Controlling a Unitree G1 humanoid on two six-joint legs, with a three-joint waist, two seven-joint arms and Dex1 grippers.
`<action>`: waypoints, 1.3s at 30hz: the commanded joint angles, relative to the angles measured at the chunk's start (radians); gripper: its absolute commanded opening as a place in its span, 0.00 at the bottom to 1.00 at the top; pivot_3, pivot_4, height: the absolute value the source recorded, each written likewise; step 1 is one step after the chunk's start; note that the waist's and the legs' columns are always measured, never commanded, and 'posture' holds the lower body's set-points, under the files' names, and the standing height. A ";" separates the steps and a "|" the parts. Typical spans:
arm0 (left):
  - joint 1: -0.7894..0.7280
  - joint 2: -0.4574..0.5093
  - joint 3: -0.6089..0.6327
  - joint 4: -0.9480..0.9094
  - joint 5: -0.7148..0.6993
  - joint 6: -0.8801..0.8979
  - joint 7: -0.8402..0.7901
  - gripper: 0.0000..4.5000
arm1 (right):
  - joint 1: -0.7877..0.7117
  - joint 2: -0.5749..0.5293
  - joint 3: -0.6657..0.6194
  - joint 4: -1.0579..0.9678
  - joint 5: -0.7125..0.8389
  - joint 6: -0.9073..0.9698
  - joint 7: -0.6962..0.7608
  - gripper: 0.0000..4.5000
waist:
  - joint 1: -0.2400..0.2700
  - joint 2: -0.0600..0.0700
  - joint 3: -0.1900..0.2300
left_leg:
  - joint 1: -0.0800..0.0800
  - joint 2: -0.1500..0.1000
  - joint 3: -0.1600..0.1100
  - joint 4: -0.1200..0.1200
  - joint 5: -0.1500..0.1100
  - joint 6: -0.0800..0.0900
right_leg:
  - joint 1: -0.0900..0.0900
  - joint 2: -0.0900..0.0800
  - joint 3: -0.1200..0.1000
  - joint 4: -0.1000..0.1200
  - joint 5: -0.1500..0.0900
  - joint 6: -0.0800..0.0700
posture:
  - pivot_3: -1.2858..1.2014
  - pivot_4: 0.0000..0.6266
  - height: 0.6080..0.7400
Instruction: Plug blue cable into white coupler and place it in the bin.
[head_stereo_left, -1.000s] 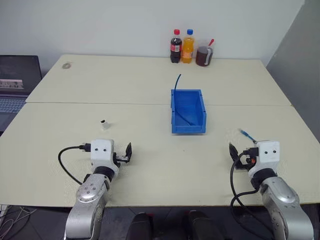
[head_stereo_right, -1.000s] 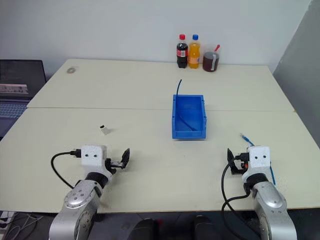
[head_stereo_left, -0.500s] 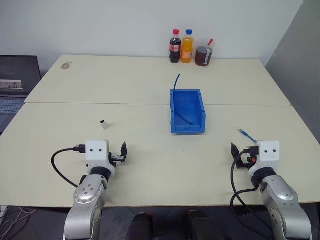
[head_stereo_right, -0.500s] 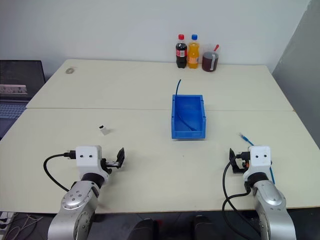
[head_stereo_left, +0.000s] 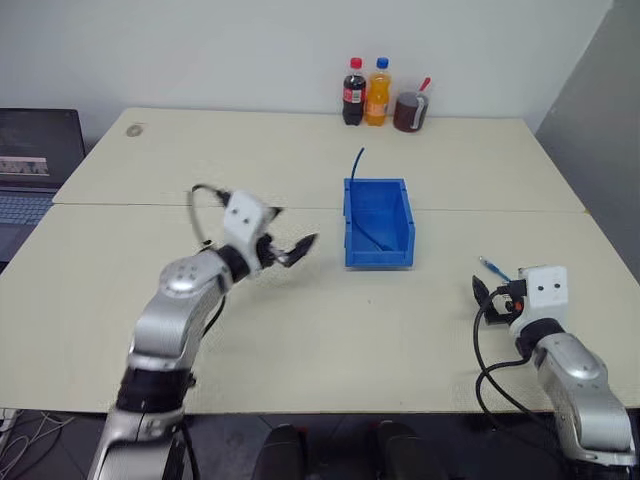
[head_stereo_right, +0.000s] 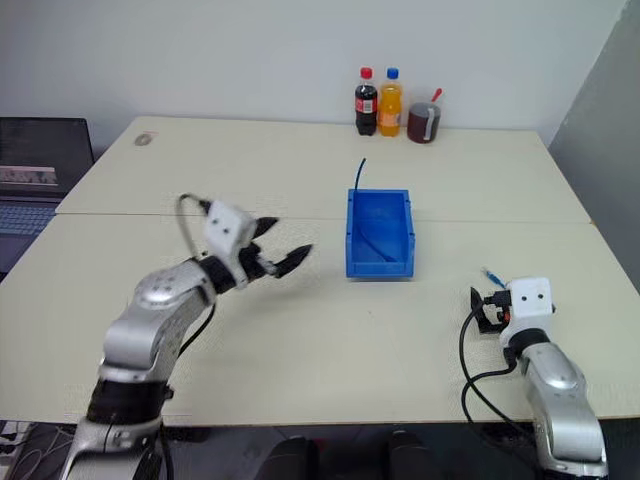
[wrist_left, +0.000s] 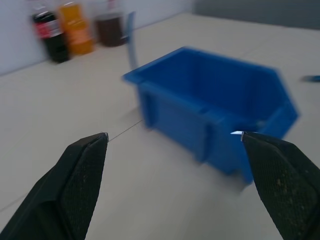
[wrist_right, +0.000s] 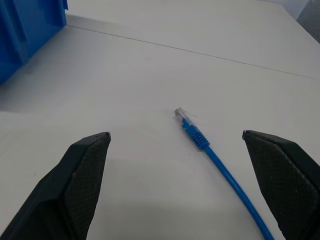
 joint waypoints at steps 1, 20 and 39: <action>-0.103 0.009 -0.071 0.045 -0.049 -0.028 -0.188 0.99 | -0.079 -0.067 -0.082 0.114 0.082 -0.019 0.099 1.00 | -0.002 0.000 0.000 | 0.000 0.000 0.000 0.000 0.000 0.000 | 0.000 0.000 0.000 -0.001 0.000 0.000 | 0.52 0.24 1.00; -0.260 -0.069 -0.170 0.186 -0.051 -0.040 -0.409 0.99 | -0.550 -0.347 0.079 0.984 0.090 -0.108 0.724 1.00 | -0.009 0.003 0.001 | 0.001 0.001 0.001 0.001 0.000 0.001 | 0.000 0.002 0.003 0.000 0.001 0.000 | 0.52 0.24 1.00; -0.240 -0.054 -0.154 0.132 -0.066 0.001 -0.356 1.00 | -0.598 -0.312 0.140 1.128 0.036 -0.225 0.864 0.30 | -0.010 0.003 0.001 | 0.002 0.001 0.002 0.001 0.000 0.000 | 0.000 0.001 0.003 0.001 0.001 0.000 | 0.52 0.24 1.00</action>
